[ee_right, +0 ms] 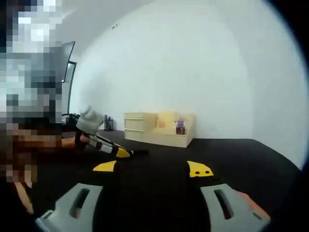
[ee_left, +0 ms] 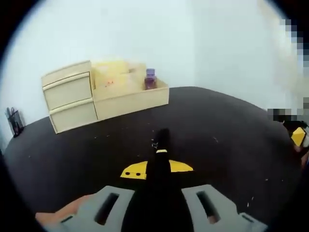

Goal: Open the drawer, pick up the cosmetic bottles from the table one by one, place them into the drawer, release the gripper, close the drawer, and move the gripper away

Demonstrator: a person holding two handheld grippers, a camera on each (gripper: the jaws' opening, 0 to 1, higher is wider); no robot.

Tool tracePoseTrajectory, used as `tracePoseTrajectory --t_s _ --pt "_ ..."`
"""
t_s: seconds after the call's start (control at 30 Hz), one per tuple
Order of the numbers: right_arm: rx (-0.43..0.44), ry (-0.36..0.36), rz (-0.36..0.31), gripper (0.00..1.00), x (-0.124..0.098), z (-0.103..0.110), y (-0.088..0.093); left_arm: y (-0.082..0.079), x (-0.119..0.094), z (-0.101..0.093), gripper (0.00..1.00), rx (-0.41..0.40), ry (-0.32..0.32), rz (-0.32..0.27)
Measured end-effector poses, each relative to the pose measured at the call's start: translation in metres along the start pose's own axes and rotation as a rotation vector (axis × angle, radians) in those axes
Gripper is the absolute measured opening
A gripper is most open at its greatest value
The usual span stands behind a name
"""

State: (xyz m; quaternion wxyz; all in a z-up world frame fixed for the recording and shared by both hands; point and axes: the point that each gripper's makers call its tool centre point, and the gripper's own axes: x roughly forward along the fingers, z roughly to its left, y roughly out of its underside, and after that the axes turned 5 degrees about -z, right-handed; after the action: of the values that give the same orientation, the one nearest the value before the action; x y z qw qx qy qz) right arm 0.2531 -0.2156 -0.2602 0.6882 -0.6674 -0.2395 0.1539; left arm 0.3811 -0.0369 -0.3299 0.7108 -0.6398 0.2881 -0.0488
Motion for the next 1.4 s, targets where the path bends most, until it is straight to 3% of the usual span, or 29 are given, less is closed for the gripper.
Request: tracePoseTrajectory --t_s 0.33,0.53,0.67,1.0,1.2,1.4 --pt "0.000 0.000 0.014 0.50 0.001 -0.001 0.003 -0.009 -0.011 -0.003 0.07 -0.057 0.022 -0.035" --pt "-0.002 -0.014 0.018 0.48 0.001 0.000 0.003 -0.023 -0.025 -0.020 0.07 -0.242 0.133 -0.074" --pt "-0.077 -0.098 0.001 0.48 0.003 0.020 -0.001 -0.032 -0.037 -0.034 0.07 -0.362 0.226 -0.092" --pt "-0.524 -0.168 0.058 0.41 0.010 0.055 0.015 -0.060 -0.067 -0.093 0.07 -0.312 0.382 -0.124" --pt "-0.540 -0.154 0.066 0.37 0.012 0.052 0.016 -0.079 -0.088 -0.142 0.06 -0.261 0.493 -0.162" --pt "-0.548 -0.154 0.039 0.28 0.010 0.055 0.010 -0.090 -0.097 -0.163 0.06 -0.231 0.547 -0.169"
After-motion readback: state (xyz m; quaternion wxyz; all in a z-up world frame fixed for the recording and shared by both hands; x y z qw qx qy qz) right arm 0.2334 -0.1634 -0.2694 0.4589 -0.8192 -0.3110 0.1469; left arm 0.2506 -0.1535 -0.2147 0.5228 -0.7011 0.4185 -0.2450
